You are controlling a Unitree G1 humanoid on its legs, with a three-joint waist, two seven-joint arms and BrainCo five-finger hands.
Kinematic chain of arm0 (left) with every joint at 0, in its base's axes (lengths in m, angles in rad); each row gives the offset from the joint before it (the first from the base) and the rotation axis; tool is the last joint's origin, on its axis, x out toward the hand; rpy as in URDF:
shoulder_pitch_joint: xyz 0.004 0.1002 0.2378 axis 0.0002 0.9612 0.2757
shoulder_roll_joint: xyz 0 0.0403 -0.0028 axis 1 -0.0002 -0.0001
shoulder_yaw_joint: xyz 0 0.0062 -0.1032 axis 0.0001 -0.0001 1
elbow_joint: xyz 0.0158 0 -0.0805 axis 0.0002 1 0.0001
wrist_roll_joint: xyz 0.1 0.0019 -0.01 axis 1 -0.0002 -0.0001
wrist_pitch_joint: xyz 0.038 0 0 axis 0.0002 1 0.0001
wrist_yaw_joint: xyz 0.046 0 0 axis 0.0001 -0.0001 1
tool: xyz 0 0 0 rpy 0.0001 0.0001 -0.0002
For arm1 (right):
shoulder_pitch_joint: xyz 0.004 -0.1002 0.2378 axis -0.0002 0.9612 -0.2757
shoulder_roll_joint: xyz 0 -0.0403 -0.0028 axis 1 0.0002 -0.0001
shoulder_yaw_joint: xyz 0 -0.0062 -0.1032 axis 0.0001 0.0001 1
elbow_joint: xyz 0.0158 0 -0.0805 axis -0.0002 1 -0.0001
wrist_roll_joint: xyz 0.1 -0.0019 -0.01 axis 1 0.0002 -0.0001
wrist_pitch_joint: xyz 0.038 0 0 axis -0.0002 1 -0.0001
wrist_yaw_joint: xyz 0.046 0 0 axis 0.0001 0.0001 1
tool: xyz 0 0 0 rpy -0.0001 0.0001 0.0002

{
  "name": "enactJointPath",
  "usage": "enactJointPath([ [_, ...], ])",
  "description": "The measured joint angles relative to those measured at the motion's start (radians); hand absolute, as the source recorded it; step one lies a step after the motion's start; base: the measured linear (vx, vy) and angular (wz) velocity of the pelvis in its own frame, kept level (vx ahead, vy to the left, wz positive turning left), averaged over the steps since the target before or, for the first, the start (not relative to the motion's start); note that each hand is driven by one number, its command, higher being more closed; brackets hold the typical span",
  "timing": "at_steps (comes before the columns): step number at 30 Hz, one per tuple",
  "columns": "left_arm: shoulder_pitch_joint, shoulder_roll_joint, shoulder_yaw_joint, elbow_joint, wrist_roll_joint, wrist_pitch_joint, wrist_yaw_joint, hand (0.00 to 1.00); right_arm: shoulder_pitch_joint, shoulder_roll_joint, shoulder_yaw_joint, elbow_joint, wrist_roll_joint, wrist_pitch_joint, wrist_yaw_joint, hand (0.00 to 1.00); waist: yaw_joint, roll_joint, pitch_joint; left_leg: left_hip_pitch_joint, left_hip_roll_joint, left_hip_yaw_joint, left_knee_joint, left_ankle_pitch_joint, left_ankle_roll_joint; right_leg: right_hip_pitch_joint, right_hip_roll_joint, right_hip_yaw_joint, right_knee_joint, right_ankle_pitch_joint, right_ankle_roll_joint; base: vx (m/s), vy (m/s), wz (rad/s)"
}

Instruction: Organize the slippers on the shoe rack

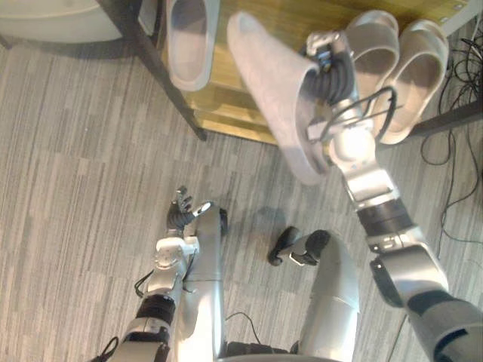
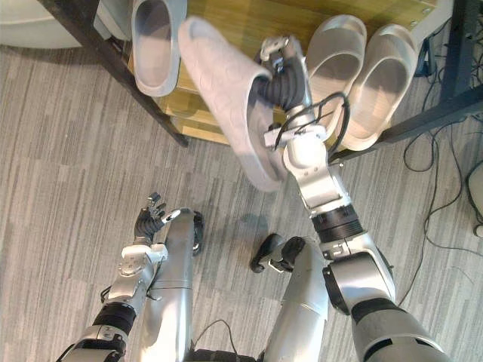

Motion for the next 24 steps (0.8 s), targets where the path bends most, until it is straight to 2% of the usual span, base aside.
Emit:
enactJointPath([
  [8,-0.016,-0.025,0.002,-0.013,-0.036,-0.001,0.019,0.00,-0.173,0.035,-0.038,0.261,-0.002,0.071,-0.085,1.00,0.017,-0.002,-0.001,-0.036,-0.025,-0.025,0.001,0.006,-0.010,-0.012,-0.022,-0.033,0.013,-0.012,-0.004,0.02,0.008,0.11],
  [17,-0.040,-0.035,-0.002,-0.005,-0.042,-0.001,0.024,0.00,-0.273,0.024,-0.073,0.432,-0.004,0.121,-0.161,1.00,0.022,-0.003,-0.011,-0.074,-0.065,-0.065,-0.013,0.027,-0.026,-0.010,-0.052,-0.084,0.021,-0.035,-0.017,0.00,0.006,0.17],
  [21,-0.048,-0.033,0.001,0.024,-0.056,0.003,0.047,0.00,-0.298,0.024,-0.106,0.484,-0.006,0.136,-0.187,1.00,0.040,-0.002,-0.014,-0.085,-0.078,-0.075,-0.018,0.036,-0.036,-0.012,-0.067,-0.098,0.034,-0.048,-0.026,0.00,-0.015,0.17],
  [22,-0.048,-0.017,0.001,0.062,-0.055,0.010,0.058,0.00,-0.308,0.022,-0.108,0.499,-0.013,0.142,-0.205,0.00,0.041,-0.002,-0.017,-0.094,-0.083,-0.087,-0.019,0.040,-0.040,-0.012,-0.067,-0.110,0.034,-0.052,-0.030,-0.01,-0.010,0.17],
  [24,-0.047,-0.008,0.001,0.121,-0.055,0.029,0.063,0.00,-0.310,0.009,-0.108,0.499,-0.030,0.143,-0.221,0.00,0.045,-0.002,-0.021,-0.105,-0.090,-0.096,-0.021,0.044,-0.042,-0.015,-0.070,-0.120,0.038,-0.057,-0.029,-0.01,-0.008,0.19],
])
